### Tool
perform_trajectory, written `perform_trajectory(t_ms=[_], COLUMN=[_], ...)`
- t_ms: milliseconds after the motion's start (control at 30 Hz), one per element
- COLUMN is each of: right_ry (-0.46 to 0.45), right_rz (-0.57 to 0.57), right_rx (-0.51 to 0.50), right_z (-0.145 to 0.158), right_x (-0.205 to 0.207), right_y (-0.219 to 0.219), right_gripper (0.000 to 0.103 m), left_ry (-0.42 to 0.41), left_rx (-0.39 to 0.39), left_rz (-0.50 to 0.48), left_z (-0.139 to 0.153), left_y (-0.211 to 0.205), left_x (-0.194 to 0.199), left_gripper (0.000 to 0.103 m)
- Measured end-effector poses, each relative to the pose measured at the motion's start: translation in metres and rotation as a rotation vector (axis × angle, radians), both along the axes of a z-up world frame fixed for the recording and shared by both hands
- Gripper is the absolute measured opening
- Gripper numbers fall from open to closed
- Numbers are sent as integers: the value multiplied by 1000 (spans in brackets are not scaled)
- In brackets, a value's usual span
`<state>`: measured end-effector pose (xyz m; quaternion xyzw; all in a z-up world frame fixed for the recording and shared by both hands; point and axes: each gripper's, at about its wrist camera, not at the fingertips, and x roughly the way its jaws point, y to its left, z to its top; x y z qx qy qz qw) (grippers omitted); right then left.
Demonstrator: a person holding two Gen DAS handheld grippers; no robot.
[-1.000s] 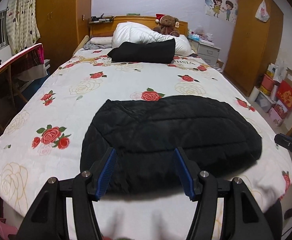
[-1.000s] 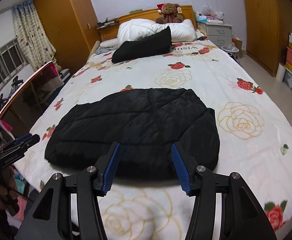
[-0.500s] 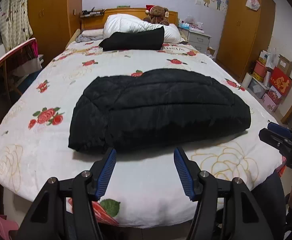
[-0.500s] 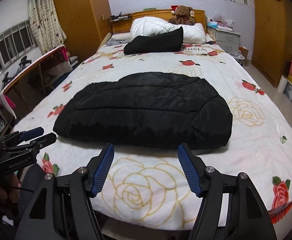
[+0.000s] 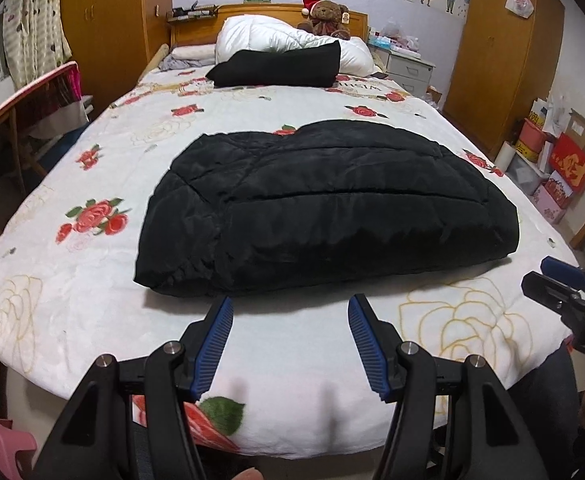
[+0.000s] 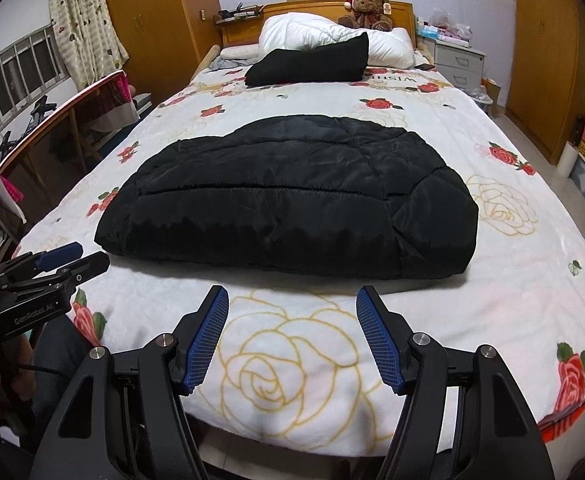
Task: Fold large clothes
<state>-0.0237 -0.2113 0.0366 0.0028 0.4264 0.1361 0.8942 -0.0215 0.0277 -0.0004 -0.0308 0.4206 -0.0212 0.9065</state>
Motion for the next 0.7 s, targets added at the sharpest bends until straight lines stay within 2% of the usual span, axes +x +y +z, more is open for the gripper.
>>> perform_trajectory(t_ms=[700], right_ry=[16], right_rz=[-1], right_rx=[3], right_z=[-2], right_x=[4], right_y=[-2], right_gripper=[67], left_ry=[4], left_rx=[-20], left_rz=[-13], left_z=[-1], left_y=[-4], left_x=[3], left_gripper=[62])
